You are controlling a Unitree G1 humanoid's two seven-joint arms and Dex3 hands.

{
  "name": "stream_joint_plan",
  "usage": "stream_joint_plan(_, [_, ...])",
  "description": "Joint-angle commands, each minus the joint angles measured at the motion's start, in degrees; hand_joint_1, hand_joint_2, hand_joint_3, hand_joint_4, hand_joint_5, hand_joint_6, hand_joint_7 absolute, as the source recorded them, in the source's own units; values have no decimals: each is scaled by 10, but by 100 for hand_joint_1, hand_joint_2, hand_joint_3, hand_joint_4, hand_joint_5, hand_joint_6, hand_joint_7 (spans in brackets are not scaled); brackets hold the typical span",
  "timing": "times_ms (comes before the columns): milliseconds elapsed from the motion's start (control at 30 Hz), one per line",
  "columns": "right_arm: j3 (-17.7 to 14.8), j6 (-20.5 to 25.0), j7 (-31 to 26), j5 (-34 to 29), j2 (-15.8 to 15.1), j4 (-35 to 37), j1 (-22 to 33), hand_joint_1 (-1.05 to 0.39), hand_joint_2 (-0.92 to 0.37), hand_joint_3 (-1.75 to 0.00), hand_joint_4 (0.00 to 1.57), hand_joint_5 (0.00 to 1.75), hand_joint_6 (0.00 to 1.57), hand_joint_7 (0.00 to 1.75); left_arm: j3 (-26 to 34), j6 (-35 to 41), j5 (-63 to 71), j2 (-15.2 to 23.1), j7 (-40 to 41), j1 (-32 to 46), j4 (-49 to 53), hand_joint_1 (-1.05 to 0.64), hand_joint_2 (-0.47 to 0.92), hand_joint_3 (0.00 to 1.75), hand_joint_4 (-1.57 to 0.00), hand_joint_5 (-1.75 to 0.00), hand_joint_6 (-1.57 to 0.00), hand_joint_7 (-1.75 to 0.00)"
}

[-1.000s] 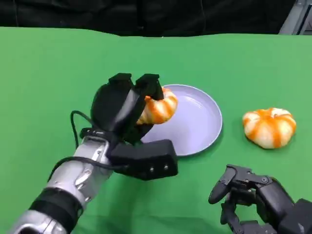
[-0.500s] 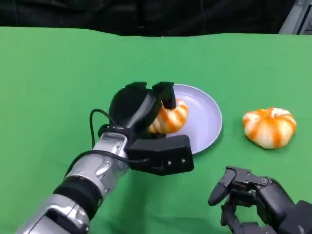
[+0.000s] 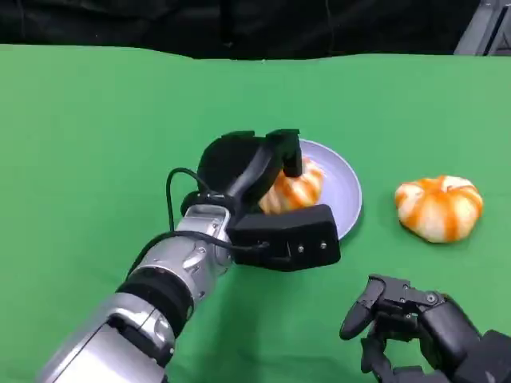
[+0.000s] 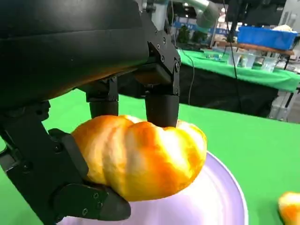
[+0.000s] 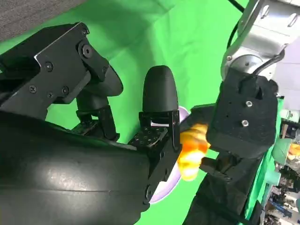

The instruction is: Grasp the bread from the table and place it into the plate.

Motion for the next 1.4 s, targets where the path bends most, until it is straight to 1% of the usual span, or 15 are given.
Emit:
stream_joint_plan(33, [1,-4,-5,-1,-3,-2,2,11,-44,-128,75,155,73,128,-11,18,-6,7,-74,-25,1,-33,90,27,-46,-89,-60,-34])
stream_joint_plan(67, [1,-4,-5,-1,-3,-2,2,10,-44,-128,75,155,73,128,-14,24,-3,9,-87,-25,-2,-38,91,25,-38,-70,-53,-20])
stream_joint_plan(100, [1,-2,-4,0,-3,-3,2,10,-44,-127,75,155,73,128,-18,29,0,10,-94,-23,-5,-45,92,24,-27,-55,-44,-9])
stream_joint_plan(167, [1,-2,-3,1,-4,-3,2,10,-44,-127,75,155,73,128,-27,45,4,11,-120,-22,-10,-52,92,24,-17,-45,-35,-2])
stream_joint_plan(200, [0,-2,-3,1,-4,-3,2,10,-44,-127,75,155,73,128,-30,53,3,11,-135,-22,-13,-60,92,30,-7,-37,-25,-1])
stream_joint_plan(233, [0,-2,-3,1,-5,-3,2,11,-44,-127,75,154,73,128,-34,59,4,12,-154,-22,-16,-63,92,32,-3,-34,-21,-1])
stream_joint_plan(300, [0,-2,-3,0,-6,-4,2,10,-44,-128,75,155,74,128,-42,69,5,16,-182,-20,-23,-74,92,41,-1,-16,-10,-1])
stream_joint_plan(367, [0,-3,-2,1,-6,-3,3,10,-44,-128,75,156,74,128,-48,76,6,19,-205,-18,-27,-78,92,44,0,-9,-7,-1])
stream_joint_plan(400, [-1,-3,-2,2,-6,-3,3,11,-44,-129,75,156,74,128,-52,79,6,20,-218,-18,-30,-82,92,50,0,-3,-3,0])
stream_joint_plan(467, [-1,-3,-2,3,-5,-3,3,11,-44,-129,75,155,74,128,-55,85,5,23,-239,-17,-36,-88,92,55,0,-1,-1,0])
stream_joint_plan(667, [-2,0,0,5,-6,-3,3,9,-43,-129,75,155,73,128,-50,96,-9,36,-300,-13,-67,-100,92,62,0,0,0,0])
stream_joint_plan(867, [-2,-1,-1,1,-8,-4,3,10,-44,-129,76,154,73,128,-29,84,-38,59,-312,9,-126,-104,92,65,0,0,0,0])
stream_joint_plan(1200, [-2,-1,0,5,-7,-4,4,9,-46,-125,76,153,74,127,12,72,-78,130,-353,88,-305,-102,92,64,0,0,-1,0])
stream_joint_plan(1400, [-5,-1,3,9,-8,-4,4,10,-45,-127,76,153,73,127,46,56,-116,160,-367,158,-402,-92,92,50,-4,-2,-6,-3])
